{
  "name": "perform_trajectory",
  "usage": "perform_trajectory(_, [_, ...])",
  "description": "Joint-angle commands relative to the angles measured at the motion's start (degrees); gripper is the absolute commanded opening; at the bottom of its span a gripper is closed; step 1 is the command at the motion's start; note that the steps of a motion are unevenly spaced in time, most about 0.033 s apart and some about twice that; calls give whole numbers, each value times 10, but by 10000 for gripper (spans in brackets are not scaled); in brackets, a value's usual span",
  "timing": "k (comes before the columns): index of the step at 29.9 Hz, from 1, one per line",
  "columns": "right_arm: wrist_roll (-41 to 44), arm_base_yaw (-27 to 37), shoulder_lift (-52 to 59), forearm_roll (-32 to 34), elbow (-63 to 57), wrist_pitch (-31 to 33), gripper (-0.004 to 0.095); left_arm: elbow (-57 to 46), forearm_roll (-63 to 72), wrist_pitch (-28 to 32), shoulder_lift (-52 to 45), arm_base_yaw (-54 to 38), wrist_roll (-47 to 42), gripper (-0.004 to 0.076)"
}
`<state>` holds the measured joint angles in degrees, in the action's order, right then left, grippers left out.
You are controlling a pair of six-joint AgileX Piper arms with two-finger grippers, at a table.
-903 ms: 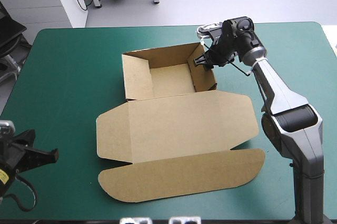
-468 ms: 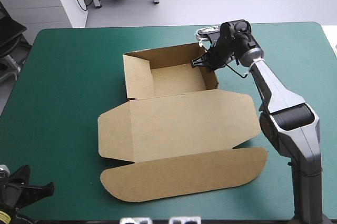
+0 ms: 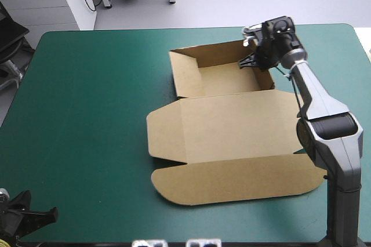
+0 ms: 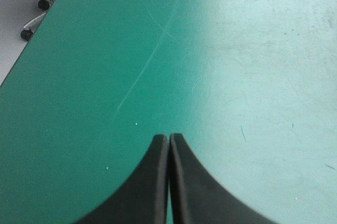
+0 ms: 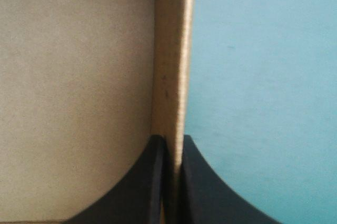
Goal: Fold the box
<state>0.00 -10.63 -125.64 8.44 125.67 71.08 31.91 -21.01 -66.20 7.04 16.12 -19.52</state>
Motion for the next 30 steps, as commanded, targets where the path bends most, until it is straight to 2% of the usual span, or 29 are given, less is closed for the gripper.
perform_trajectory(1, [-17,73,36,64,12,6,-18,13,-13,22,11,0,-5,-8])
perform_trajectory(8, [-47,227,36,72,13,6,-18,13,-13,22,11,0,-5,-8])
perform_trajectory(13, [-55,318,36,41,13,6,-20,13,-13,22,11,0,-5,-8])
perform_trajectory(17, [-68,353,36,9,13,6,-20,13,-13,22,11,0,-5,-8])
perform_trajectory(22, [-83,355,36,-25,13,6,12,13,-13,22,11,0,-5,-8])
perform_trajectory(25, [-99,355,36,-54,13,6,200,13,-13,22,11,0,-5,-8])
perform_trajectory(28, [-99,355,37,-54,13,6,451,13,-13,22,11,0,-5,-8])
perform_trajectory(30, [-101,355,40,-46,16,6,557,13,-13,22,11,0,-5,-8])
